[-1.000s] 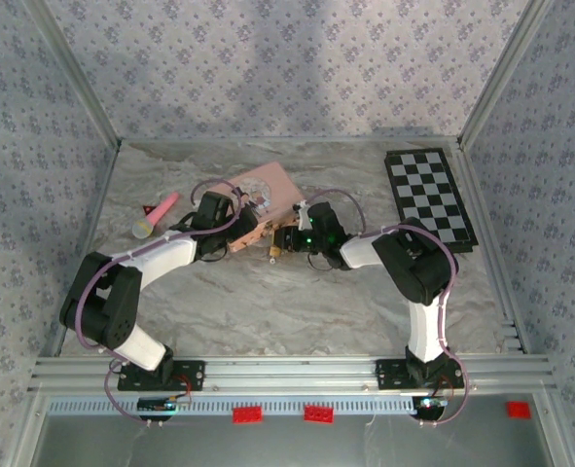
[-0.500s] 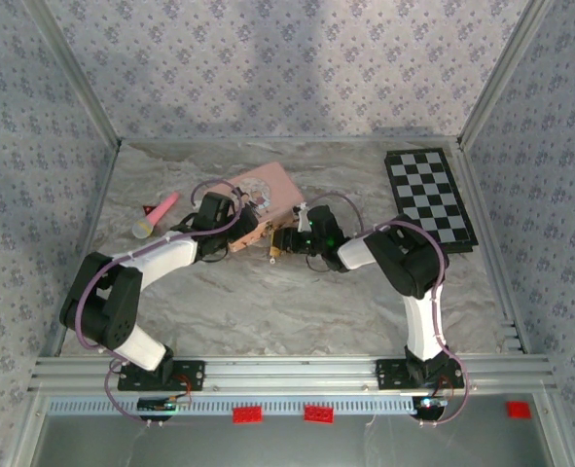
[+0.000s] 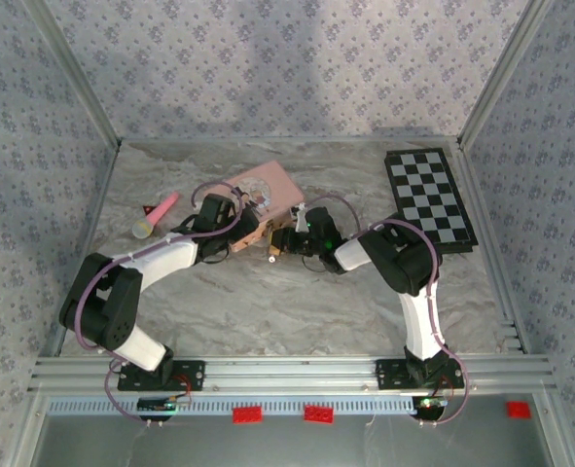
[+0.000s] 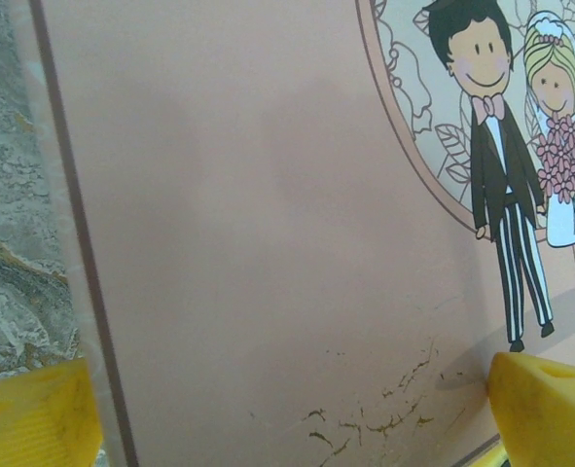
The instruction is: Unlock a padlock with a key
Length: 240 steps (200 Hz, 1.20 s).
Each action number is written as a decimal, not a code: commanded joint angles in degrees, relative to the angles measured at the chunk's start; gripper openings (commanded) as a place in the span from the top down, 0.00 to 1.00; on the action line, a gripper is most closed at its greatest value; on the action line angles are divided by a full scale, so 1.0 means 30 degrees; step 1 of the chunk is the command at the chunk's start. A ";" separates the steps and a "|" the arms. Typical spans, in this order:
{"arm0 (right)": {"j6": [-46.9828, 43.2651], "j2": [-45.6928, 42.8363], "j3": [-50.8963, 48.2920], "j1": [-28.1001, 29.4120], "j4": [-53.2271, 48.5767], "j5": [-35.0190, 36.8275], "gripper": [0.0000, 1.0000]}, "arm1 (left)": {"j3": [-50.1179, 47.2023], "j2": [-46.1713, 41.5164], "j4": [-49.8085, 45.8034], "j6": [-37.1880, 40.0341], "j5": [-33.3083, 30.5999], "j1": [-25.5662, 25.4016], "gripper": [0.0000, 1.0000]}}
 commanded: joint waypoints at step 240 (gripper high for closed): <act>0.9415 -0.0510 -0.2220 0.1692 0.7878 1.1637 1.00 | -0.0258 0.0642 -0.0373 -0.1891 -0.0240 -0.0727 0.04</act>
